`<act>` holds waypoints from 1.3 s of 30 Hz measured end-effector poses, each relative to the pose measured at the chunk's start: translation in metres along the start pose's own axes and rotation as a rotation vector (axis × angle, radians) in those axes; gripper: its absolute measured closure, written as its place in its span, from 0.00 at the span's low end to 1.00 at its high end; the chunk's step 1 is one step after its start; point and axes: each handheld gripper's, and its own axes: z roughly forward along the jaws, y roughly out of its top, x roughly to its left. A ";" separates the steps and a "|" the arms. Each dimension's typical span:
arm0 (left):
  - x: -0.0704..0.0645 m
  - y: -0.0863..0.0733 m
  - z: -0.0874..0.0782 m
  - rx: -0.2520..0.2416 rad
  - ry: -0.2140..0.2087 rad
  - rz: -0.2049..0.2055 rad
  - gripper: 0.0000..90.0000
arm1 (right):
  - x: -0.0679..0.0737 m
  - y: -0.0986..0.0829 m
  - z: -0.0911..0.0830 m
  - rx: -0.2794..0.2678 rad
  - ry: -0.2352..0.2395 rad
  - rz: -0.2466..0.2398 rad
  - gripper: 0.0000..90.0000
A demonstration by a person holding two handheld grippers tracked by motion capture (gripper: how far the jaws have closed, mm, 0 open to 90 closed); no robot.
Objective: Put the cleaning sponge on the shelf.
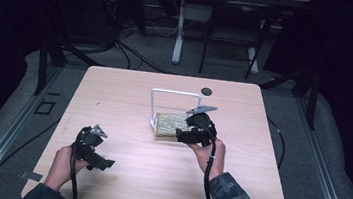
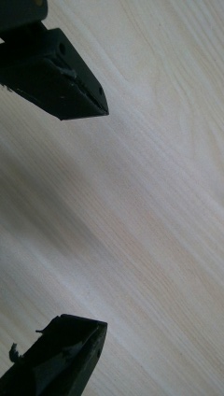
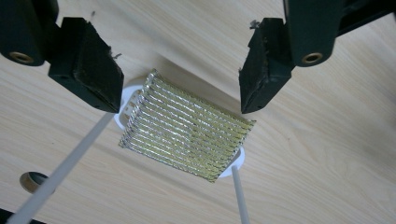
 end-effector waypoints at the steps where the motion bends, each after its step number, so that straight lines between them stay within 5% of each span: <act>1: 0.000 0.000 0.000 0.001 0.000 0.000 0.00 | -0.002 -0.002 -0.003 -0.003 -0.002 -0.002 0.31; 17: -0.001 0.001 0.001 0.004 -0.001 0.002 0.00 | -0.026 -0.032 -0.036 0.008 -0.020 -0.015 0.17; 39: -0.002 0.002 0.003 0.009 0.000 0.008 0.00 | -0.062 -0.116 -0.057 0.112 -0.043 0.059 0.08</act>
